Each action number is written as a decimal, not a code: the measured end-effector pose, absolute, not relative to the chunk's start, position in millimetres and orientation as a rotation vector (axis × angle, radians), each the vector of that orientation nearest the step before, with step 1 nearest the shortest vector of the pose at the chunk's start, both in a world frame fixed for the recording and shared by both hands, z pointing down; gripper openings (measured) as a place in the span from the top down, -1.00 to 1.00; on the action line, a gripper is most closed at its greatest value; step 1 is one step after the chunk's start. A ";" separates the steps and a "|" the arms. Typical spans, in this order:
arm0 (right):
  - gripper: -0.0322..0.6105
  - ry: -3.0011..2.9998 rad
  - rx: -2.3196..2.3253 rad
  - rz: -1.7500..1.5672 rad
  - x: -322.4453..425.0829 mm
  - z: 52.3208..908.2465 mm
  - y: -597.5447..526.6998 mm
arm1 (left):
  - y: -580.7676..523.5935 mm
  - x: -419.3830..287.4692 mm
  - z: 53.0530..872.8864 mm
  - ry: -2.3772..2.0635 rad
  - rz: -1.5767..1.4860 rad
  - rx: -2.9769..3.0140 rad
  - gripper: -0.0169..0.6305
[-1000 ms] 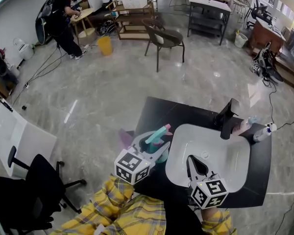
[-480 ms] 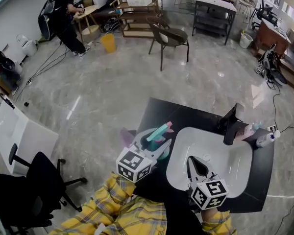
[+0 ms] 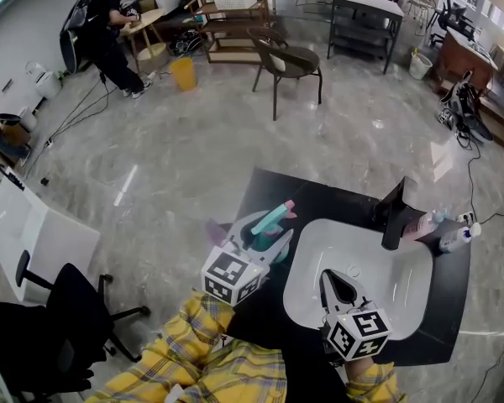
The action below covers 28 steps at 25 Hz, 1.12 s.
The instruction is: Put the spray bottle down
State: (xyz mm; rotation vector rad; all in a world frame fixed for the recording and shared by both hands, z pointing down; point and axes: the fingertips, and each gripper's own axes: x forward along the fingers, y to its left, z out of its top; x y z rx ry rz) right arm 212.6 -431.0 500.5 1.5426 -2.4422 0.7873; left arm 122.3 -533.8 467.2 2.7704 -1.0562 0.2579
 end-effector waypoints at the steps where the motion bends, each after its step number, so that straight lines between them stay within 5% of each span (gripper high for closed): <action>1: 0.88 -2.440 1.544 0.790 213.7 501.3 -430.9 | -536.2 123.0 468.0 -1.065 0.258 2.776 0.32; 28: 0.88 -2.419 1.541 0.826 221.7 511.7 -430.5 | -569.1 129.6 473.5 -1.207 0.165 2.842 0.32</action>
